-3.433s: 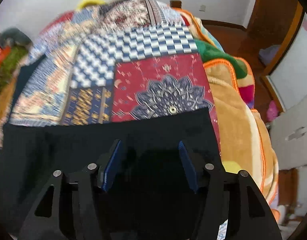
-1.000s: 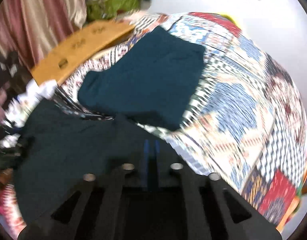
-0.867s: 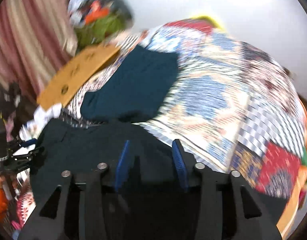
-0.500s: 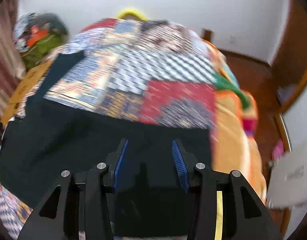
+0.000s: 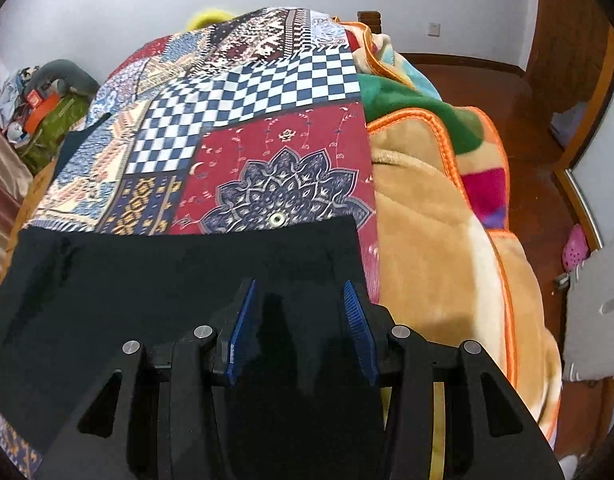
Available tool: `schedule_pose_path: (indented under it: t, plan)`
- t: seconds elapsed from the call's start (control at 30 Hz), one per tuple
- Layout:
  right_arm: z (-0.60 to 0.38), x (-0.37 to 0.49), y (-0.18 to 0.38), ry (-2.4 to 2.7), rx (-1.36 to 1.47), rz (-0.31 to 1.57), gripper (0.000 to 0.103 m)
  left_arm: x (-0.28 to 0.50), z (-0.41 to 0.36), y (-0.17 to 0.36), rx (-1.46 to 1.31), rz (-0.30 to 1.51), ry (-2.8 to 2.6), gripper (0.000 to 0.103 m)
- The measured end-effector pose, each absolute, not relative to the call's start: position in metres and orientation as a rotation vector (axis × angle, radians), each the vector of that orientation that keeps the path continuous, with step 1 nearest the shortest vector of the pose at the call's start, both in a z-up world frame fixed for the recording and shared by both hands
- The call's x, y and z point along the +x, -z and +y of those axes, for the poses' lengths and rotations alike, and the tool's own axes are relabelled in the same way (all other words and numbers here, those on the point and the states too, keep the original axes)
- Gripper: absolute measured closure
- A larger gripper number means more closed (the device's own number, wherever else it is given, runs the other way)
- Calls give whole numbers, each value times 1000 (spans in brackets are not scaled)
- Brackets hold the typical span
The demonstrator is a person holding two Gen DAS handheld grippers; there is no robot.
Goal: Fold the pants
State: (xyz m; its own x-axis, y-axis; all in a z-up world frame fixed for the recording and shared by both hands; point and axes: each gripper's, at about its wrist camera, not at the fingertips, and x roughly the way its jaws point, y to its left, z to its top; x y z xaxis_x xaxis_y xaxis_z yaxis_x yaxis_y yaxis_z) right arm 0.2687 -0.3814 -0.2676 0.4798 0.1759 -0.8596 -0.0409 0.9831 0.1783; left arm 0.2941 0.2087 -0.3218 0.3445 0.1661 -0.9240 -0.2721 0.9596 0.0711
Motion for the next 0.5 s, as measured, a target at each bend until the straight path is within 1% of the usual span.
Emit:
schedule_pose_path:
  t: [0.07,0.13,0.17,0.2,0.23,0.27,0.4,0.5]
  plan:
    - [-380,277,273,-133,126,1071,62,295,207,324,-81,1189,-293,25]
    - [-379,283,278,-135,112,1076,62,297,204,327,-52,1193,-312,18]
    - [-378,284,280,-139,107,1071,63,297,204,330,-53,1197,-313,18]
    - [-376,285,281,-142,102,1065,70,298,205,330,-56,1196,-313,17]
    - [-374,284,281,-144,93,1062,80,297,205,330,-61,1190,-315,16]
    - [-372,284,281,-143,82,1057,83,297,207,330,-66,1189,-316,16]
    - [-362,276,277,-128,-8,1022,91,297,208,330,-71,1187,-319,14]
    - [-359,270,267,-98,-46,963,94,297,207,329,-62,1186,-321,14]
